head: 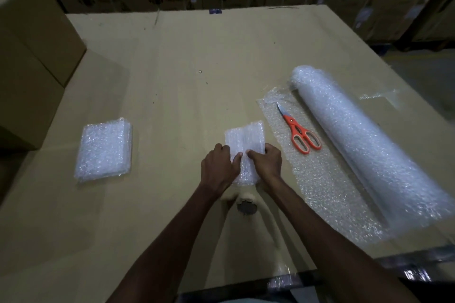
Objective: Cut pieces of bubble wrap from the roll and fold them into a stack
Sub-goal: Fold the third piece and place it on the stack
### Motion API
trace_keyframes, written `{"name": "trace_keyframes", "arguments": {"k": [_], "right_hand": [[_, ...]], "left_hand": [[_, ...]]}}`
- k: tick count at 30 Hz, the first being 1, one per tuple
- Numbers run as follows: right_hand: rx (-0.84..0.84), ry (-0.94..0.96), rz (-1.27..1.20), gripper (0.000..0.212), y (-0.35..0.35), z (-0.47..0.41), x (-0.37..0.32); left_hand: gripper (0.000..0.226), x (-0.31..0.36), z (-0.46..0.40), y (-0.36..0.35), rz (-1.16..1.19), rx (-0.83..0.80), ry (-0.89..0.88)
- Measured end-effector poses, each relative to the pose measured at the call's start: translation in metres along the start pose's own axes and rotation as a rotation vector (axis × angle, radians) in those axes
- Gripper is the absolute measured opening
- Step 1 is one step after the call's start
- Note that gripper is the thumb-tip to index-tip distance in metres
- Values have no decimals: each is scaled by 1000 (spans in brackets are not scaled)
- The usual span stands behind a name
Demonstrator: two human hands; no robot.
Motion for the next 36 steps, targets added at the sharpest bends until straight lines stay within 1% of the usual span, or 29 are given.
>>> {"name": "trace_keyframes", "arguments": {"k": [2,3,4,5,6,7,8,9,10,11,13,14,16,18,20,22,23,25,26,30,33,36], "right_hand": [[-96,35,-38,16,-3,-4,-8],[-156,56,-82,14,-4,-3,-16],[-229,67,-136,15,-4,-2,-25],[-310,62,-199,17,-4,-1,-34],[-392,44,-251,22,-3,1,-44],[-470,23,-296,27,-2,2,-53],[-542,11,-324,32,-1,3,-61],[-602,1,-347,35,0,3,-68],[-642,-5,-363,37,1,3,-74],[-660,-12,-375,38,3,1,-78],[-647,-14,-384,37,4,-5,-80],[-623,2,-367,35,3,-9,-80],[-555,86,-278,31,-3,-13,-79],[-434,201,-154,24,-7,-12,-77],[-307,317,4,28,-17,-6,-80],[-222,438,170,29,-33,7,-91],[-201,484,213,27,-48,15,-98],[-201,529,239,23,-69,26,-104],[-216,528,228,20,-84,29,-106],[-314,433,150,11,-164,42,-101],[-398,309,97,11,-225,54,-87],[-447,194,60,13,-279,71,-78]], "left_hand": [[51,-15,0,4,127,-4,87],[57,-21,1,7,221,-12,139],[64,-25,0,8,375,-43,186],[69,-25,0,8,609,-105,226],[68,-19,0,8,913,-201,244],[62,-9,1,8,1188,-322,228],[55,0,3,11,1329,-433,184],[50,7,7,16,1357,-517,138],[46,9,10,19,1347,-547,114],[40,8,12,22,1327,-523,118],[24,-4,10,32,1327,-342,212],[21,-12,9,35,1324,-240,263],[19,-27,13,47,1294,-79,337],[12,-44,21,59,1224,47,398],[13,-66,22,65,1126,128,433],[21,-85,20,72,1048,169,445],[26,-100,17,77,1011,185,451],[34,-116,14,84,930,200,449],[33,-129,12,90,907,216,444],[22,-215,9,106,817,269,490],[20,-289,8,111,742,244,547],[26,-353,3,116,673,175,605]]}}
Point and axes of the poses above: each hand's wrist, its own z-axis away from the middle knuckle, its own y-axis out of the back of the hand, x = y × z, the point moved 9 cm from there along -z, towards the middle knuckle, and after that the axes turned 8 degrees about -z, right-handed, at the moved point
